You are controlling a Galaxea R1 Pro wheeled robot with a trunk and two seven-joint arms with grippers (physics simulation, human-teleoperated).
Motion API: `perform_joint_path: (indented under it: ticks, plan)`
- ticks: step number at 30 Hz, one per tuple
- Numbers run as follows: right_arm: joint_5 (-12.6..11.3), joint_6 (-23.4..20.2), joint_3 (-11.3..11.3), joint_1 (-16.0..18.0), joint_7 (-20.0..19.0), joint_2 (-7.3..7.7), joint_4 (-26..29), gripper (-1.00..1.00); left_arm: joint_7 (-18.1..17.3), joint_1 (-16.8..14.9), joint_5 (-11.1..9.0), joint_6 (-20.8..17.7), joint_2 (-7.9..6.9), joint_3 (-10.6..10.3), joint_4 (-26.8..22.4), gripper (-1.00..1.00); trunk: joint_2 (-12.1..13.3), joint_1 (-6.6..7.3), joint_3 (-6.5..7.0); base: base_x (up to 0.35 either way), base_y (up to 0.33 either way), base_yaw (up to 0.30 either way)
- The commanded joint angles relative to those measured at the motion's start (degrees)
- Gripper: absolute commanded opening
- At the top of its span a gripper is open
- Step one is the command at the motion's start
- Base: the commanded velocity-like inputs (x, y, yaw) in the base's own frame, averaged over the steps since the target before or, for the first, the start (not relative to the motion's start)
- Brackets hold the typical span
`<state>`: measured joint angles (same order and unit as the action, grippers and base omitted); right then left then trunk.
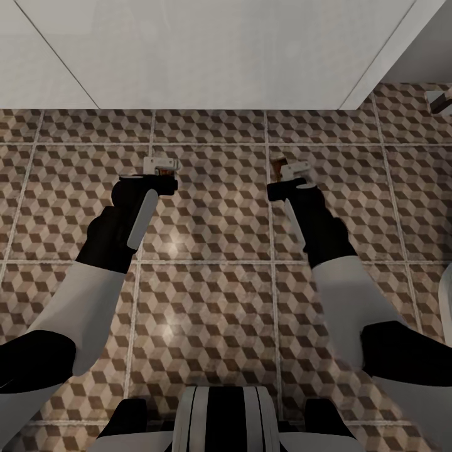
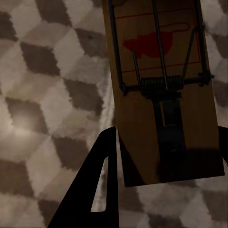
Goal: Take the four mousetraps from the cabinet in the bathroom and place them on the bathroom floor. Make sure all four end up on the same floor surface, and ensure that at least two of them are either under or directly next to the same bathroom sink.
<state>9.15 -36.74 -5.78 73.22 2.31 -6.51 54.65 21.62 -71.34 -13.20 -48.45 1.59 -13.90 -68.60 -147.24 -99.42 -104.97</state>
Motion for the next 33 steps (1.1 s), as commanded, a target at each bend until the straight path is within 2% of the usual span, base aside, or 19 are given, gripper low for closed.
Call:
perform_joint_path:
  ticks: [1,11,16,19,27,33]
  plan:
    - [0.26,-0.35,-0.11,0.52,0.15,0.01,-0.35,-1.00,0.53,-0.03,-0.60,-0.15,-0.01,-0.07,-0.04,-1.00,-0.01,0.01,-0.03,0.000,0.000,0.000]
    - [0.17,-0.71,-0.07,4.27,0.15,-0.13,-3.01,-1.00,0.57,-0.03,-0.60,-0.15,0.08,-0.16,-0.13,-1.00,-0.01,0.01,-0.03,0.000,0.000,0.000]
    - [0.12,-0.62,-0.03,8.11,0.15,-0.17,-8.53,-1.00,0.61,-0.03,-0.60,-0.15,1.13,-0.14,-0.04,-1.00,-0.01,0.01,-0.03,0.000,0.000,0.000]
    - [0.04,-0.54,-0.02,9.09,0.12,-0.19,-9.82,-1.00,0.62,-0.03,-0.64,-0.15,1.57,-0.03,0.64,-1.00,-0.01,0.01,-0.03,0.000,0.000,0.000]
    - [-0.02,-0.34,-0.02,9.56,-0.17,-0.22,-10.42,-1.00,0.62,-0.05,-0.69,0.19,2.89,0.49,9.52,-1.00,-0.01,0.01,-0.03,0.000,0.000,0.000]
    - [-0.09,-0.26,-0.02,9.57,-0.26,-0.59,-10.44,-1.00,0.62,-0.11,-0.62,0.37,3.27,0.54,13.16,-1.00,-0.01,0.01,-0.03,0.000,0.000,0.000]
